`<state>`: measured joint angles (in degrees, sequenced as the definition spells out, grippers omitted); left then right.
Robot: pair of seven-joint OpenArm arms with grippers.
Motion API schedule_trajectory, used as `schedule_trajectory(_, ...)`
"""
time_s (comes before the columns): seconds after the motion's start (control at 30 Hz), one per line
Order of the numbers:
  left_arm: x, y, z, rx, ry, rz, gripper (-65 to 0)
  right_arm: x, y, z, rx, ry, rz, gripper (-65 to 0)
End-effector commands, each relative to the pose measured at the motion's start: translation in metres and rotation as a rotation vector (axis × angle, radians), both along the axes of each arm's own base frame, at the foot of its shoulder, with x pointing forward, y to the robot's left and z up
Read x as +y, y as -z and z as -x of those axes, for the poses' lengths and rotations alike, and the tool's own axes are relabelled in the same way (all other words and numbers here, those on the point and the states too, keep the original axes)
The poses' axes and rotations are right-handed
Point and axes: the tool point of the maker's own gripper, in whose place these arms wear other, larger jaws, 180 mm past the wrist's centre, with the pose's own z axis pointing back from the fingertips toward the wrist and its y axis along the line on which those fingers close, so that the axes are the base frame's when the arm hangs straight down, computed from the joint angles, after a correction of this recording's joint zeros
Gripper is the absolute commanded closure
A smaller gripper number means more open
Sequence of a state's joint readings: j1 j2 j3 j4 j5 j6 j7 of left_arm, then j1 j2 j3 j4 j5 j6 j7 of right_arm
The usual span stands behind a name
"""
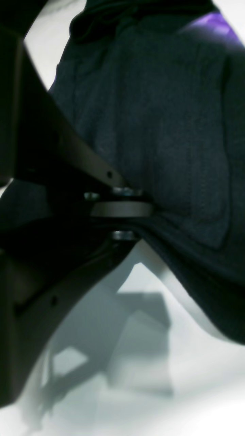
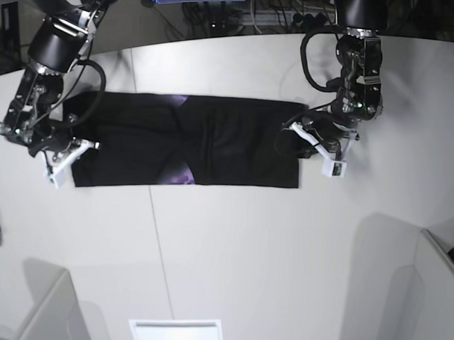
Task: Fold the T-shirt properly
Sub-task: 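Grasp the strip ends again with both grippers, then fold the end in the right gripper over toward the left gripper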
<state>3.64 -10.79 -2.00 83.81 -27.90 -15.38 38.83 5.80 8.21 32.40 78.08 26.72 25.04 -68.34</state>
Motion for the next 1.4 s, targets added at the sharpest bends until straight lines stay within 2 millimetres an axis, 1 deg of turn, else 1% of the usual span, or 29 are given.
schedule_trajectory(0.0,-0.005,-0.011,-0.010,-0.037,0.017,0.006,0.0,-0.008,-0.020,-0.016,-0.067,-0.003,0.023,0.0)
schedule_trajectory(0.13,-0.024,-0.016,-0.017,-0.053,0.069,0.011,0.0,-0.010,-0.042,-0.021,-0.107,-0.027,0.071,0.0)
schedule_trajectory(0.2,-0.037,-0.019,-0.019,-0.060,0.095,0.023,0.0,0.000,-0.049,-0.025,-0.129,-0.071,0.095,0.0)
schedule_trajectory(0.27,-0.046,-0.021,-0.021,-0.066,0.111,0.031,0.0,0.006,-0.058,-0.028,-0.145,-0.069,0.110,0.0)
schedule_trajectory(0.33,-0.052,-0.023,-0.022,-0.071,0.119,0.040,0.0,0.011,-0.065,-0.028,-0.156,-0.045,0.118,0.0)
schedule_trajectory(0.4,-0.059,-0.023,-0.022,-0.069,0.122,0.054,0.0,0.020,-0.076,-0.032,-0.185,-0.049,0.128,0.0)
schedule_trajectory(0.47,-0.064,-0.026,-0.026,-0.079,0.124,0.066,0.0,0.029,-0.088,-0.035,-0.225,-0.060,0.132,0.0)
schedule_trajectory(0.6,-0.065,-0.023,-0.027,-0.067,0.120,0.070,0.0,0.044,-0.112,-0.040,-0.301,-0.078,0.141,0.0)
schedule_trajectory(0.77,-0.064,-0.019,-0.026,-0.057,0.118,0.069,0.0,0.056,-0.124,-0.038,-0.343,-0.085,0.132,0.0)
schedule_trajectory(0.83,-0.064,-0.019,-0.024,-0.055,0.118,0.068,0.0,0.068,-0.124,-0.038,-0.340,-0.113,0.120,0.0)
schedule_trajectory(0.93,-0.063,-0.017,-0.022,-0.052,0.118,0.066,0.0,0.086,-0.136,-0.038,-0.384,-0.144,0.110,0.0)
schedule_trajectory(1.0,-0.063,-0.017,-0.022,-0.050,0.120,0.066,0.0,0.098,-0.140,-0.036,-0.393,-0.130,0.083,0.0)
schedule_trajectory(1.07,-0.063,-0.016,-0.021,-0.049,0.120,0.066,0.0,0.108,-0.141,-0.037,-0.391,-0.137,0.062,0.0)
schedule_trajectory(1.27,-0.062,-0.008,-0.010,-0.024,0.118,0.066,0.0,0.140,-0.141,-0.036,-0.405,-0.185,0.009,0.0)
schedule_trajectory(1.37,-0.061,-0.008,-0.009,-0.022,0.118,0.065,0.0,0.158,-0.143,-0.036,-0.424,-0.207,-0.022,0.0)
